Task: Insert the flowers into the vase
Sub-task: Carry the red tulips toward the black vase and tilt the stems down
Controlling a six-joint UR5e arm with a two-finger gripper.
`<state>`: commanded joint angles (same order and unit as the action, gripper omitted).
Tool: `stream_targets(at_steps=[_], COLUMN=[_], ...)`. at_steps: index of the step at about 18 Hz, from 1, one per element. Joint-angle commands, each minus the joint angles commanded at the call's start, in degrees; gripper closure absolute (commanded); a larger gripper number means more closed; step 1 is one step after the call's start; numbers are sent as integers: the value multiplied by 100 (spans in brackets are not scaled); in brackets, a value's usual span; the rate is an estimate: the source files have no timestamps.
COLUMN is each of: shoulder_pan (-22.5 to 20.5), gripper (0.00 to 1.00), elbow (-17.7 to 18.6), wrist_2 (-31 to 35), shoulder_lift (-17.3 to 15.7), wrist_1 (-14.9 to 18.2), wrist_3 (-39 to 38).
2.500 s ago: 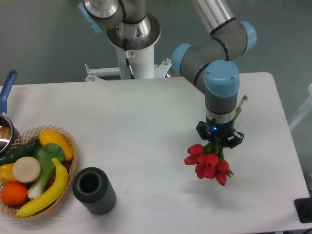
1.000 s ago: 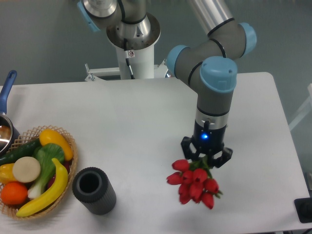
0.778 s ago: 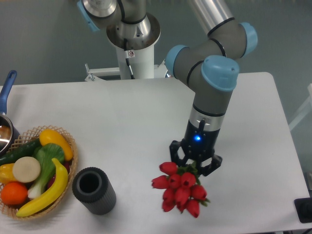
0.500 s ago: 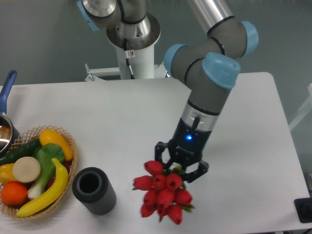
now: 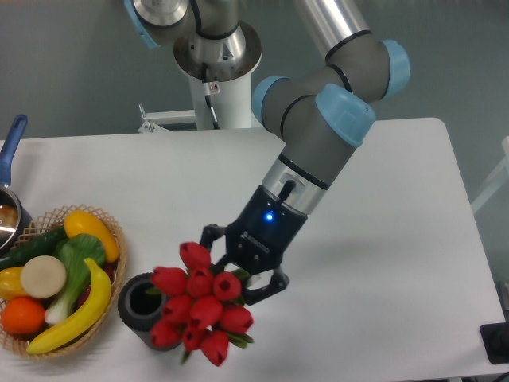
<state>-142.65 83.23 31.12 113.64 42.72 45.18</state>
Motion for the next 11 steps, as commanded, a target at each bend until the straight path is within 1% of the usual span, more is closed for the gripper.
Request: stream_targets(at_steps=[2,4,6,8,11], shoulder_pan=[-26,-35,0,70,79], gripper=[79,79,79,79,79], elbow=[0,-9,-131,-219,-228], wrist_2=[-62,-412,-589,-685,-1063], shoulder_lift=[-18,-9,35,26,-35], wrist_1=[-79,-184,-281,-299,-369], wrist_3=[9,44,44,44,62])
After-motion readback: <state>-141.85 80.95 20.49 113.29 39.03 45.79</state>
